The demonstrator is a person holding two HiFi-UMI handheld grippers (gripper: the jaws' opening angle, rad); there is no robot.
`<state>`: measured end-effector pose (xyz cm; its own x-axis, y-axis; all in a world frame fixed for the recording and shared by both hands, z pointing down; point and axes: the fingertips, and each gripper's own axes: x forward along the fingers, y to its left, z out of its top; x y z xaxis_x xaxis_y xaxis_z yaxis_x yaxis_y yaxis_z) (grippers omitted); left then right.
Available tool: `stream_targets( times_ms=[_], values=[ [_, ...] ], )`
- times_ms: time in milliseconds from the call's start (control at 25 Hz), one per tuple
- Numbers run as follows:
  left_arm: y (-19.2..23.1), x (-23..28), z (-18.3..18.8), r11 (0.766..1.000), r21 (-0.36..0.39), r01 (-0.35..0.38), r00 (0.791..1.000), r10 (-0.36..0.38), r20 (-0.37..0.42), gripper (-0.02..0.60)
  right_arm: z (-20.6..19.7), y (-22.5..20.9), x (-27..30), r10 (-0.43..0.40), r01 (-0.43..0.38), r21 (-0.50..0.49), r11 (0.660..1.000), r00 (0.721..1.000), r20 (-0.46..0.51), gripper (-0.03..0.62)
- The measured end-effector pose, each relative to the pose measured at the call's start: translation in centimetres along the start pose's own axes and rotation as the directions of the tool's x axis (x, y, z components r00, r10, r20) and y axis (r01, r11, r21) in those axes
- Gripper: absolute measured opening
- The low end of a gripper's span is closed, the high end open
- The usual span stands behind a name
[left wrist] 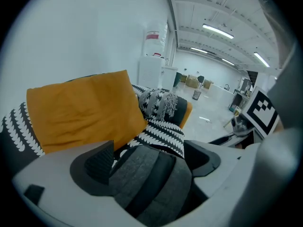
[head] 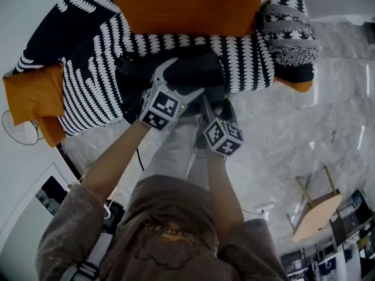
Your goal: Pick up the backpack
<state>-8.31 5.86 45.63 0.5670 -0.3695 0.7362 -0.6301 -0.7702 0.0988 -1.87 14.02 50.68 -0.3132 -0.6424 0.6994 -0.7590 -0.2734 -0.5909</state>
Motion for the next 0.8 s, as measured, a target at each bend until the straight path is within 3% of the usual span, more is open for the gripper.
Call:
stream_targets(
  times_ms=[400,640,800],
  values=[
    [1.2,4.7,-4.8,0.997,0.065,0.039,0.988,-0.029,-0.152,0.468,-4.4,-3.1,3.9,-0.047,0.065,0.127,0.990,0.989,-0.140,0.421],
    [2.7,7.3,-6.2,0.995,0.099,0.031,0.977,-0.009,-0.215,0.468,-6.1,-4.0,4.6,-0.070,0.109,0.218,0.970,0.981,-0.179,0.401],
    [3.3,8.2,-7.1,0.991,0.127,0.032,0.969,0.000,-0.248,0.468,-6.4,-3.7,5.6,-0.073,0.114,0.225,0.968,0.981,-0.181,0.370]
  ],
)
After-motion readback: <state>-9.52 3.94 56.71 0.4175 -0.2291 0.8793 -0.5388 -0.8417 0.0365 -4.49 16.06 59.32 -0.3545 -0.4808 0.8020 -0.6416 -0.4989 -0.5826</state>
